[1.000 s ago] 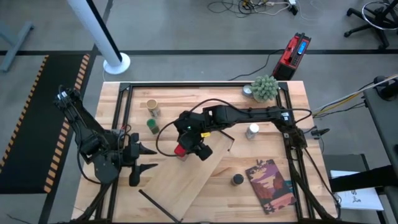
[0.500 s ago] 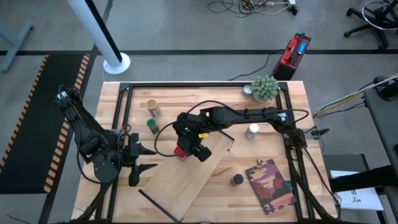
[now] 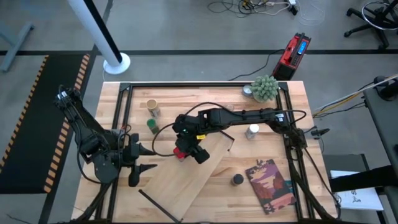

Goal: Shelf spices
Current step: Remove the red seasoning can from the shelf

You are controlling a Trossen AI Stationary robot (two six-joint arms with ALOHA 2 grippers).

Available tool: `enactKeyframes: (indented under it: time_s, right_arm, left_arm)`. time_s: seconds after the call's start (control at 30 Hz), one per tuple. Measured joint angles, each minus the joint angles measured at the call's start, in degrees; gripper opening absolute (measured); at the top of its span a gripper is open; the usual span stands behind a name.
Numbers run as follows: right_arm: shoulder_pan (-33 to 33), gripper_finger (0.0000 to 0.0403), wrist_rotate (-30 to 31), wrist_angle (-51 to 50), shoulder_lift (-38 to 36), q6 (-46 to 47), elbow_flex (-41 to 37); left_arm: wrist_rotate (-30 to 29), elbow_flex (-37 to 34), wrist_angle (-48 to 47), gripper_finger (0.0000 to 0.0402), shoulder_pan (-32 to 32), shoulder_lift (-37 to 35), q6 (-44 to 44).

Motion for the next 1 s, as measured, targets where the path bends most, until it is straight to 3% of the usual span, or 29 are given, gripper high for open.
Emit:
enactKeyframes:
  time_s: [0.6,0.83,1.0]
  right_arm:
    - [1.3,0.019,0.0,-20.6,-9.7,12.2,-0.3]
    - [4.0,0.0189,0.6,-22.1,-15.7,17.6,-2.2]
    - [6.3,0.0189,5.2,-19.2,-21.7,21.5,-9.4]
  left_arm:
    - [-0.1,0.0,0.2,0.0204,0.0,0.3,-0.7]
    - [-0.2,-0.1,0.3,0.0204,0.0,2.0,0.2]
    - [-3.5,-0.1,1.3,0.0204,-0.1,3.6,0.7]
